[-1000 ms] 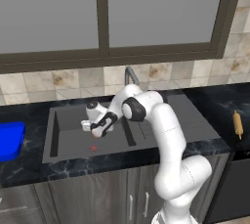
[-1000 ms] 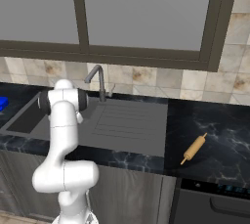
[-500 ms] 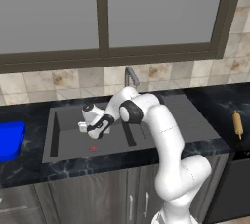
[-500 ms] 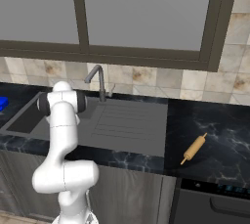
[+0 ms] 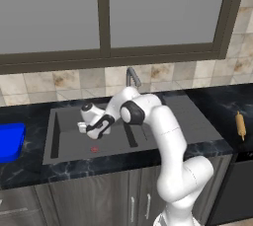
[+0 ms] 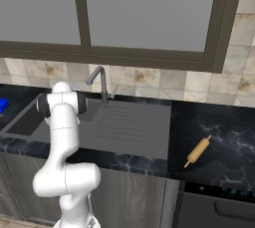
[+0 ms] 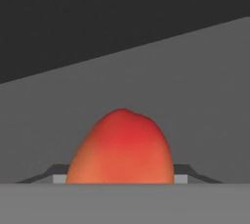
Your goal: Pick up all produce items and place them in the sink. Turn on the sink faucet to wash them. Then turn the sink off and put them in the tray.
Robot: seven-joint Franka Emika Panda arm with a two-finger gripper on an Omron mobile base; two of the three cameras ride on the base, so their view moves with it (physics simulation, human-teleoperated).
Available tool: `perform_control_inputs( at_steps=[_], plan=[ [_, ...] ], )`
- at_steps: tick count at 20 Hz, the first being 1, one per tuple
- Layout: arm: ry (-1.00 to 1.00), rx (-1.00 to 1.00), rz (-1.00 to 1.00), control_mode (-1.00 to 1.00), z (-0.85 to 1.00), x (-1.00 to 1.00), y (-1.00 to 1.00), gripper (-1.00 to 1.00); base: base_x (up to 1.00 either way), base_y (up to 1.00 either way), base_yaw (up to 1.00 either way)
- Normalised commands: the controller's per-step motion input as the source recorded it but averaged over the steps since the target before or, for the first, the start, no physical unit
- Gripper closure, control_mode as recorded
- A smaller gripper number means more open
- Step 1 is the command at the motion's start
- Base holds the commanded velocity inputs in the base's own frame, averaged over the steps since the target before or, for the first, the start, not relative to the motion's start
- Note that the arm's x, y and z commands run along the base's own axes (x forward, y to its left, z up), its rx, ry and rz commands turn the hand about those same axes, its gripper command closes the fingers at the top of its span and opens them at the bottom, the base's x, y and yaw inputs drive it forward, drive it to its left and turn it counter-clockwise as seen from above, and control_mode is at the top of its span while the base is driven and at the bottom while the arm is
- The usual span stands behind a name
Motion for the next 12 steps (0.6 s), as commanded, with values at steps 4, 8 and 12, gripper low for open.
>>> perform_control_inputs(
  at_steps=[4,8,12],
  plan=[
    [-0.09,0.0,-0.02,-1.0,0.52,-0.56,0.0,1.0,0.0,0.0,0.0],
    [-0.05,-0.01,-0.03,-1.0,0.7,-0.49,0.0,1.0,0.0,0.0,0.0],
    [-0.02,-0.01,-0.03,-1.0,0.85,-0.39,0.02,1.0,0.0,0.0,0.0]
  ],
)
